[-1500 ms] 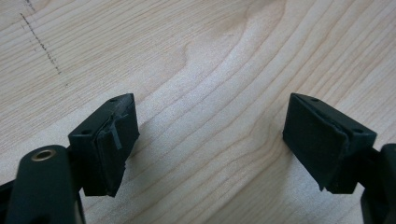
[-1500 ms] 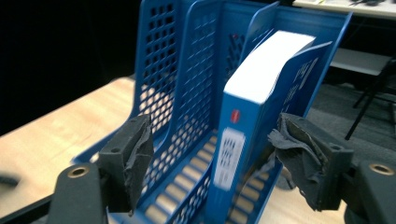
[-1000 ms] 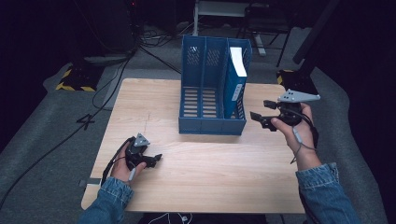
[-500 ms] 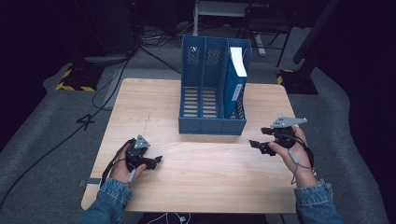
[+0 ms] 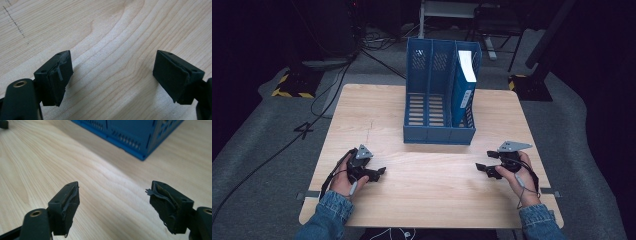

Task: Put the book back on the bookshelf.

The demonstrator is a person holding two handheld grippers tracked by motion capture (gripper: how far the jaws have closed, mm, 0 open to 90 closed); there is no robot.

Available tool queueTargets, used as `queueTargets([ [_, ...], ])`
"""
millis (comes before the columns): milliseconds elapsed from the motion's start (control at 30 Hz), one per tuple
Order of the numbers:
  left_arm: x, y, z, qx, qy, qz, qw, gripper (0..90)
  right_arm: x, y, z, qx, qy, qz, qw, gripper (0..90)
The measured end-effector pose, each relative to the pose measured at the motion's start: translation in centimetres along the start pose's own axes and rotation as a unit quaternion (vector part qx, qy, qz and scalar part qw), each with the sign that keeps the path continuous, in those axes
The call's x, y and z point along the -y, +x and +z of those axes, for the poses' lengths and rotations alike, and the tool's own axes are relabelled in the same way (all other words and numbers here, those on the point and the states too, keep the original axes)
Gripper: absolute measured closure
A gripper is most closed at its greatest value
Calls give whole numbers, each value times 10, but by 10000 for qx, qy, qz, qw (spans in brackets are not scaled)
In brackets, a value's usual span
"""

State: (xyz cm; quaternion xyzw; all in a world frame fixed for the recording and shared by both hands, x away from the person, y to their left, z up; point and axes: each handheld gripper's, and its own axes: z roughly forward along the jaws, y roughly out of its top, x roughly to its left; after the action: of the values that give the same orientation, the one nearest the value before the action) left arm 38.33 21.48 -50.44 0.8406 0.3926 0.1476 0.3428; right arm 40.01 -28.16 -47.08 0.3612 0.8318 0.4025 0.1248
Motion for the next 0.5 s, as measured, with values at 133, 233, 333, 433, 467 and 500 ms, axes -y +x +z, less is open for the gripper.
queueTargets([
  [133,0,0,0,-1,3,-21,10000,159,12,-3,8,82,90,65,9999,246],
  [233,0,0,0,-13,16,14,10000,157,17,-3,12,174,163,11,9997,241],
  [333,-1,0,0,-18,14,24,10000,156,20,-2,17,244,202,-74,9995,214],
  [433,-1,0,0,-17,13,26,10000,155,25,1,22,341,152,-79,9993,187],
  [467,-1,0,0,-18,14,28,10000,155,26,1,22,349,123,-97,9993,179],
  [500,-1,0,0,-18,14,27,10000,155,26,2,22,351,144,-146,9992,172],
])
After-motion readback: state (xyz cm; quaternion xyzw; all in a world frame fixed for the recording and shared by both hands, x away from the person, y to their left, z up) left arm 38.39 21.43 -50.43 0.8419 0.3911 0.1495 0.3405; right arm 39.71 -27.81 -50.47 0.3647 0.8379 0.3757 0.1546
